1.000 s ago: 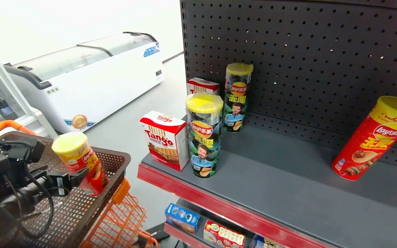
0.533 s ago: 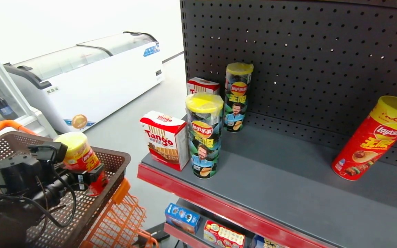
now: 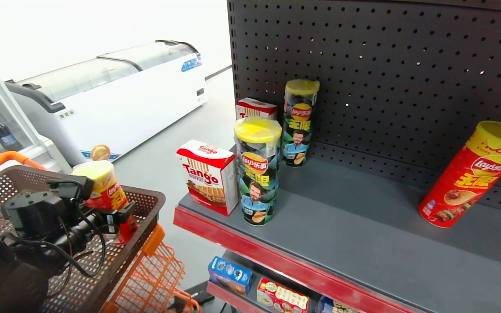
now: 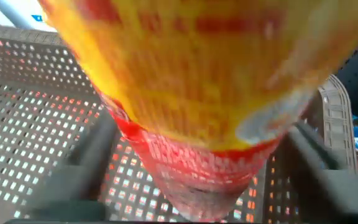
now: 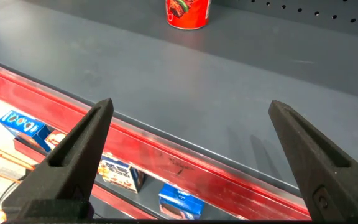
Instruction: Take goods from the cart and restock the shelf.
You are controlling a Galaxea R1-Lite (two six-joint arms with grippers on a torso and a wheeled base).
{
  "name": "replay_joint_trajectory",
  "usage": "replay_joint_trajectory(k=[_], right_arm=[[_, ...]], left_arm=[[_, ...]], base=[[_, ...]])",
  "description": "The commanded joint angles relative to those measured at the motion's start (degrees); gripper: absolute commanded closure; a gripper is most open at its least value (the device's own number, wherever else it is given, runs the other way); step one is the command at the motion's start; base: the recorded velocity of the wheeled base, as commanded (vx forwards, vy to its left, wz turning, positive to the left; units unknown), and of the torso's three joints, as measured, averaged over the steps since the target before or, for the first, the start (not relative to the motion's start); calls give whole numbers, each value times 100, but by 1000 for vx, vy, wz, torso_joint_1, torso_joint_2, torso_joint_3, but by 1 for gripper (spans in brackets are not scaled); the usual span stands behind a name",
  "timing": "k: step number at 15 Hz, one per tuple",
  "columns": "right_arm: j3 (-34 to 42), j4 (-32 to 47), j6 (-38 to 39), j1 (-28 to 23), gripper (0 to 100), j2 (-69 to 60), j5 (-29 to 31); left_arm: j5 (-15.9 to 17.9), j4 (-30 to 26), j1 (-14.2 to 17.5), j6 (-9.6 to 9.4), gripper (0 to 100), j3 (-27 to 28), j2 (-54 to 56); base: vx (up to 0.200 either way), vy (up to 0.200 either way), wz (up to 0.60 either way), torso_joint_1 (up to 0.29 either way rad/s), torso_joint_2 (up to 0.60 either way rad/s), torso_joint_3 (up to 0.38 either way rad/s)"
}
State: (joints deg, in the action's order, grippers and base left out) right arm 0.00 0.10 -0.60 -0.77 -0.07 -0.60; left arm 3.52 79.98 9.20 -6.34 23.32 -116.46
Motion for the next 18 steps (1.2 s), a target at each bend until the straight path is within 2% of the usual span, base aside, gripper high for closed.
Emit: replay_joint_trajectory(k=[1,3,6,8,10,12,15,17,18], right_arm=[[0,-1,-2,-2,0,7,-2],[0,-1,-2,-2,0,7,-2],[0,-1,-2,-2,0,7,-2],[0,-1,-2,-2,0,7,-2],[0,-1,-2,-2,0,7,-2],[0,-1,-2,-2,0,7,-2],[0,-1,-2,-2,0,7,-2],[0,-1,-2,-2,0,7,-2],[0,-1,-2,-2,0,7,-2]], left_arm=[[-1,9,-24,-34,100,50,-9],[8,35,-24,-201,100,-3,88],[26,-79,-24,-298,100,-21,598],[34,-528,-121,-307,100,-205,1292],[316,-1178,-182,-289,100,-407,2364],[421,-1415,-261,-263,100,-425,2874],[412,-1784,-490,-263,100,-144,3577],[491,-2338,-560,-280,100,138,3920],[465,-2408,-762,-280,100,111,4096]], base=[[0,0,0,0,0,0],[0,0,0,0,0,0],[0,0,0,0,0,0],[0,0,0,0,0,0],[0,0,0,0,0,0],[0,0,0,0,0,0],[0,0,0,0,0,0],[0,0,0,0,0,0],[0,0,0,0,0,0]])
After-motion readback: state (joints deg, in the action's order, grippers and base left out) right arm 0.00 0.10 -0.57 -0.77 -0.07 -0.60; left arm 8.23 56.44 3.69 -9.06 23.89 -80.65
